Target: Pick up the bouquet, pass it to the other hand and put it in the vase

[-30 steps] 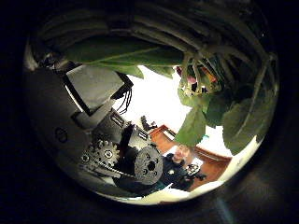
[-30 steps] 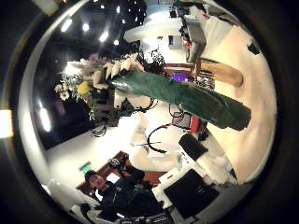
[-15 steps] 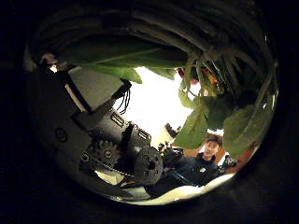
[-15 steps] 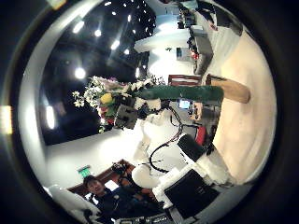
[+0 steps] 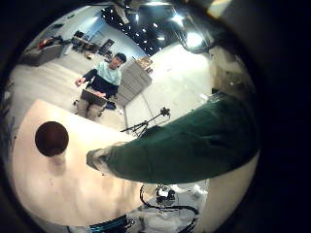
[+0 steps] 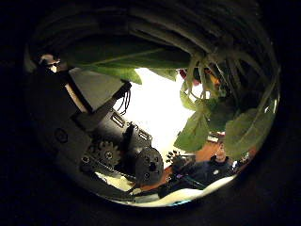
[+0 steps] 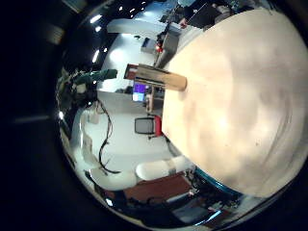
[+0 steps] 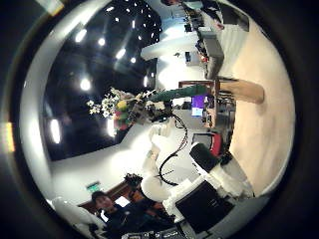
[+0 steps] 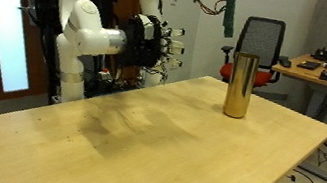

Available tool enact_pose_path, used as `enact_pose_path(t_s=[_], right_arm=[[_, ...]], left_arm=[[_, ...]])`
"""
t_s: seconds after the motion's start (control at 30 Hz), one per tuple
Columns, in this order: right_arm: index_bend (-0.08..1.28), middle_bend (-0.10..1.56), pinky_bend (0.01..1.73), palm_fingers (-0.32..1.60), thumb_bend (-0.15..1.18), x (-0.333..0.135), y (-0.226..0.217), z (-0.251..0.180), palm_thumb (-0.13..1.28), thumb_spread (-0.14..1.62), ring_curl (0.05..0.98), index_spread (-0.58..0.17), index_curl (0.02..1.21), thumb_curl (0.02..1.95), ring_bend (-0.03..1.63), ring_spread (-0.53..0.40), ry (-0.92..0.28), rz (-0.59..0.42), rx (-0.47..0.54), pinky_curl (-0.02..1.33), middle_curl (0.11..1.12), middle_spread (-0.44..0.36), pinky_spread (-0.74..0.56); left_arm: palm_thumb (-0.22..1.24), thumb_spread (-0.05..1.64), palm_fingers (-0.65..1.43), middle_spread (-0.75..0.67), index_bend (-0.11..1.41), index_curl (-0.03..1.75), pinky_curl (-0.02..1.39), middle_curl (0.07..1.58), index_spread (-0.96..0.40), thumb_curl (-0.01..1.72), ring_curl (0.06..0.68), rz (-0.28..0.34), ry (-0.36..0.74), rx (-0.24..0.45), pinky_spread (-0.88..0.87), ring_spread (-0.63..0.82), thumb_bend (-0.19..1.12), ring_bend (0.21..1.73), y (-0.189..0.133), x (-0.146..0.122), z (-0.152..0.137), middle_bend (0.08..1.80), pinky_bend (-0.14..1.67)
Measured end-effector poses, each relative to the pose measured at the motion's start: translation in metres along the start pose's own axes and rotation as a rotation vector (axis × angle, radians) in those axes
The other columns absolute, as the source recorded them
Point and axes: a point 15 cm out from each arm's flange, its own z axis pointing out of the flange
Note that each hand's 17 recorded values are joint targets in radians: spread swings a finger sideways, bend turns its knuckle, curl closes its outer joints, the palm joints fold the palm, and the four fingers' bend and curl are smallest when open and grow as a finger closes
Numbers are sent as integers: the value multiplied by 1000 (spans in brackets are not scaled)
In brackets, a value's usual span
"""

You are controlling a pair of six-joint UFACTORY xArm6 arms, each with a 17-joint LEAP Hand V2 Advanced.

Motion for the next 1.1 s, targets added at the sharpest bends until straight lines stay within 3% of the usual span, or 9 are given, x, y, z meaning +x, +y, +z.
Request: enact_pose_path(t_s=[0.3,0.7,1.1], right_arm=[[146,177,473,-47,-22,9,-7,-4,898,974,250,-303,240,522,333,251,23,6,27,342,267,150,393],[157,175,464,-29,-23,11,-7,-3,895,974,254,-293,244,524,328,237,22,12,27,329,262,154,388],[164,179,459,-12,-21,12,-6,-2,902,974,256,-269,268,530,312,237,22,15,23,320,263,163,389]], left_arm=[[1110,163,1081,-473,339,1465,731,895,-743,918,596,-33,9,32,-582,-408,-23,1431,-4,-27,-12,1189,1101],[1113,167,1084,-474,332,1488,743,896,-717,919,599,-25,-45,75,-580,-409,-23,1427,-24,-53,-24,1185,1092],[1113,170,1085,-477,328,1511,757,903,-682,918,602,-47,-62,64,-577,-410,-23,1424,-26,-75,-17,1187,1082]])
